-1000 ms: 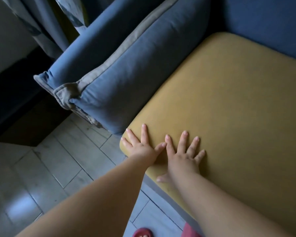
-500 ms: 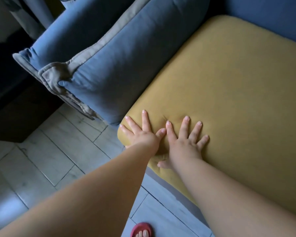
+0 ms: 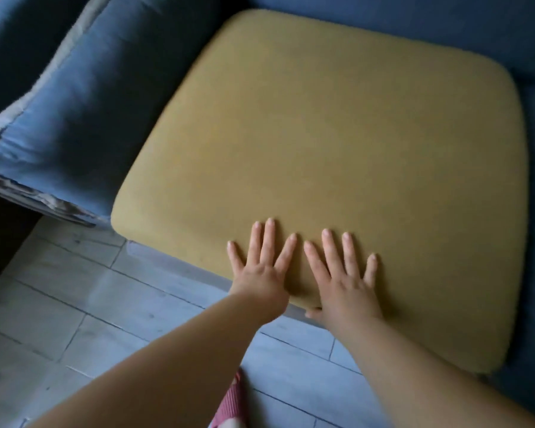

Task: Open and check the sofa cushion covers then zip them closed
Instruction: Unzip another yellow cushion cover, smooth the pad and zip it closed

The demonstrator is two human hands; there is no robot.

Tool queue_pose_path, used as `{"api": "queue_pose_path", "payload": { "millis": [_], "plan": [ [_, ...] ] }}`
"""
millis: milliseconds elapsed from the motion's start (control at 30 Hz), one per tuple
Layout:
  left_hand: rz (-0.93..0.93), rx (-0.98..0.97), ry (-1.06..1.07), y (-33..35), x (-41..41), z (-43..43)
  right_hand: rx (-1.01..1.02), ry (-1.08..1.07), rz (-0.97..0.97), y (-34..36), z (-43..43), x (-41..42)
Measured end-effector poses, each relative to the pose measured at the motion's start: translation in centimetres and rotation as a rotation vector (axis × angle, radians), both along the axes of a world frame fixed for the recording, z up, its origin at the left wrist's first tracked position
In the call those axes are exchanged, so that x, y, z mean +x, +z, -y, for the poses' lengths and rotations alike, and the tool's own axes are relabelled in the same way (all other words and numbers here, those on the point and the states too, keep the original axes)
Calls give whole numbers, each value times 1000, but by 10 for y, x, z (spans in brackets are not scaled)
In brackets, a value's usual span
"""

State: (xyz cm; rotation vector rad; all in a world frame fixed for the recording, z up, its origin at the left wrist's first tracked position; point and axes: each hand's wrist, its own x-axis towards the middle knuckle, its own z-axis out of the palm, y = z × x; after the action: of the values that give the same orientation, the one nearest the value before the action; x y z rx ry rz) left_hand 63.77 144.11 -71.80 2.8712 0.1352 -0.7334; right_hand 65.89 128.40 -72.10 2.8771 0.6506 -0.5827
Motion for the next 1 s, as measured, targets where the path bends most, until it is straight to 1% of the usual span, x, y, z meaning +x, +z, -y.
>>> {"api": "queue_pose_path", "payload": {
  "millis": [100, 200, 467, 533, 633, 700, 800, 900, 1000],
  "plan": [
    [-27, 97, -121, 3, -3, 31, -34, -116, -13, 6, 41, -8],
    [-56, 154, -176, 5, 4, 44, -26, -105, -30, 6, 42, -6],
    [-78, 205, -118, -23, 12, 54, 9, -165, -43, -18, 31, 2],
    [-96, 208, -120, -23, 13, 55, 16, -174, -53, -20, 31, 3],
    [-108, 219, -138, -11, 9, 55, 81, -174, -67, -16, 35, 2],
    [-100, 229, -138, -1, 8, 61, 160, -127, -6, -9, 44, -1],
    [-55, 172, -170, 8, 8, 95, 283, -103, 161, -8, 77, -11],
    [-46, 117, -265, 8, 13, 155, 253, -316, 169, -2, 130, -20],
    [-48, 137, -350, 6, 19, 222, 186, -473, 117, -2, 195, -28]
  ]
}}
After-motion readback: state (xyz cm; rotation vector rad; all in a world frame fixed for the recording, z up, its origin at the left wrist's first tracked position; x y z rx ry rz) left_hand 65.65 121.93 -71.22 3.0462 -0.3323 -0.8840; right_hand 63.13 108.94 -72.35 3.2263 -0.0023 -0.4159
